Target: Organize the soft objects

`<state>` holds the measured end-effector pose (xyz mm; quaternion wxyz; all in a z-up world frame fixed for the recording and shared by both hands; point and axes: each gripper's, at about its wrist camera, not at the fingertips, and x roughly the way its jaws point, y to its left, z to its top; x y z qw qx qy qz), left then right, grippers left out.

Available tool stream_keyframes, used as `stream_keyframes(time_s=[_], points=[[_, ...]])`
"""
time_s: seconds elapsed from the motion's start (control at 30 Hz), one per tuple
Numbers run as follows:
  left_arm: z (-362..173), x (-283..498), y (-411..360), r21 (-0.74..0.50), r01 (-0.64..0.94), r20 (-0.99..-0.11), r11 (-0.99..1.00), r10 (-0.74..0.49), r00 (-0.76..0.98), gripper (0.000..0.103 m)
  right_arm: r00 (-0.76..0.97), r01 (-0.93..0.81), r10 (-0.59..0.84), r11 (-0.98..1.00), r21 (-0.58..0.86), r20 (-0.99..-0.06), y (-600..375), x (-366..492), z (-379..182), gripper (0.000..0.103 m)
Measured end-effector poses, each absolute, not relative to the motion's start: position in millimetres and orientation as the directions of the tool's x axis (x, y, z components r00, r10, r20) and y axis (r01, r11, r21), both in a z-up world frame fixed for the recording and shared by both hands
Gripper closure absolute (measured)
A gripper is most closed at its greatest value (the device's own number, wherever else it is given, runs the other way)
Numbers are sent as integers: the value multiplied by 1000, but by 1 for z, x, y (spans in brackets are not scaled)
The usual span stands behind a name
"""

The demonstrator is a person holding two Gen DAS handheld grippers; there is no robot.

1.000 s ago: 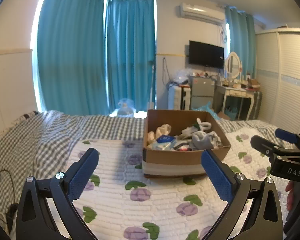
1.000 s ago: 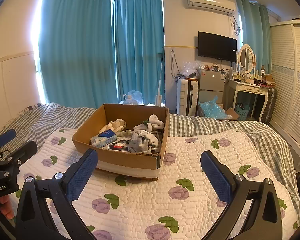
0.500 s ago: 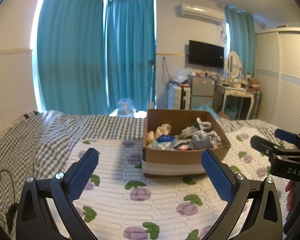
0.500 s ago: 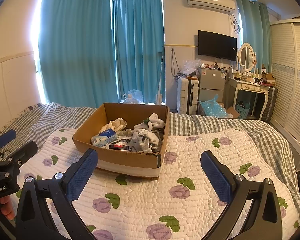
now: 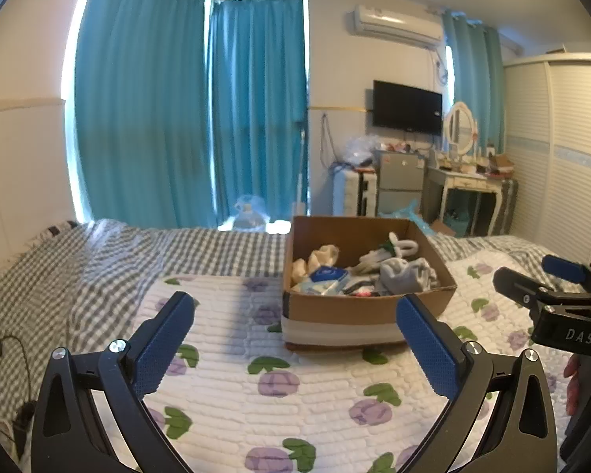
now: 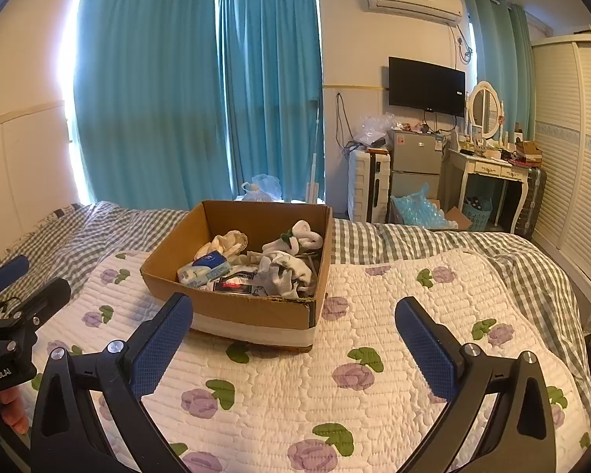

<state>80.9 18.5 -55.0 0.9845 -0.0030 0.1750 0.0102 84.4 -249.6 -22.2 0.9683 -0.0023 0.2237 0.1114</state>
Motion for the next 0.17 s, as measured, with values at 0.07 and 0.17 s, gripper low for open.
stream_keyframes(time_s=[0.07, 0.17], points=[[-56, 81, 19, 0, -22, -344, 1000, 21, 939, 0, 875, -216, 216, 975, 50, -433, -250, 85, -22, 0], [-56, 81, 19, 1, -22, -344, 1000, 21, 939, 0, 874, -213, 213, 976, 50, -436, -248, 86, -23, 0]])
